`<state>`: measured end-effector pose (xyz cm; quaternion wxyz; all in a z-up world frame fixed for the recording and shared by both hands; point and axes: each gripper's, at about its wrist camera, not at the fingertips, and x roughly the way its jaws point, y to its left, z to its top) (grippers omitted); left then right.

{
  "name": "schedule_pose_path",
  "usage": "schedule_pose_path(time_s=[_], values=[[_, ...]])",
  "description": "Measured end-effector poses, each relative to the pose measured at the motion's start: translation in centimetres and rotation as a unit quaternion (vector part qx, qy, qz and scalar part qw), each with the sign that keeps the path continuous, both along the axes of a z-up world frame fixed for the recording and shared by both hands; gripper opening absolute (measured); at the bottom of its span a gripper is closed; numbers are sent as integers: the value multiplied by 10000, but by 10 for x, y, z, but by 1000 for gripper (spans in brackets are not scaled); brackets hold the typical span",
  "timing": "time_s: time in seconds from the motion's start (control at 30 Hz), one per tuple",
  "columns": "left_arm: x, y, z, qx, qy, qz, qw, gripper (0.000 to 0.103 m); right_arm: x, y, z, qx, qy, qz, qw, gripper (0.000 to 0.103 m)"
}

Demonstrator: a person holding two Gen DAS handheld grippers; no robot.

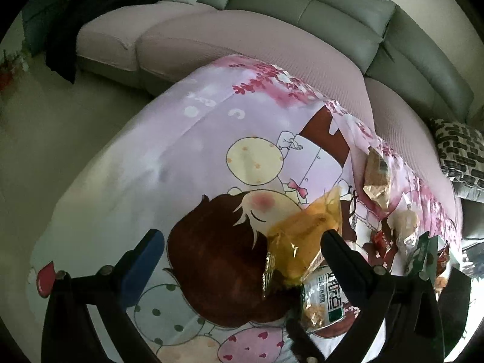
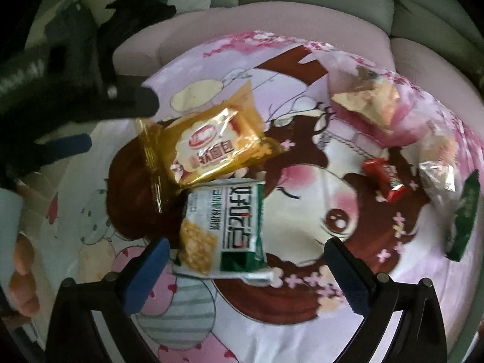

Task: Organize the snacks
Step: 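Grasp the yellow bread pack with the left tool while the right tool grasps the white-green cracker pack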

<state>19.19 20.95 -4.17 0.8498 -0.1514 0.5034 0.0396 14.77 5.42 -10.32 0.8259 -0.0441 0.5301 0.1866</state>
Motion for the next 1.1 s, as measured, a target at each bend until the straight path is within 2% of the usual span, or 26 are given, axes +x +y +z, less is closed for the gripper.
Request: schedule_pose_path(time_s=[0.17,0.27,0.47,0.67,0.73,0.87,0.93,1.1], values=[[4,-1,-8,10,104,-152,9998,103,3,8,-5,-254,-136,-73,9996,103],[6,-2,-9,-24,88,-191,9998,102,5,8,-6,-365,-201,-175,9990,98],[9,-11,-11,-78,79,-350,9993,102,12,-2,-6,-271,-239,-287,9989,89],[11,-18,-10,-96,63,-448,9989,102,14,-13,-3,-102,-261,-422,9987,75],[11,-20,-10,-106,55,-487,9987,102,15,-17,-2,-72,-262,-477,9985,66],[12,-24,-10,-119,25,-563,9983,102,15,-26,0,87,-209,-530,9983,61],[13,-27,-9,-133,5,-611,9980,102,15,-30,1,89,-212,-567,9981,54],[14,-37,-7,-121,-46,-785,9968,102,15,-43,2,177,-149,-607,9979,53]])
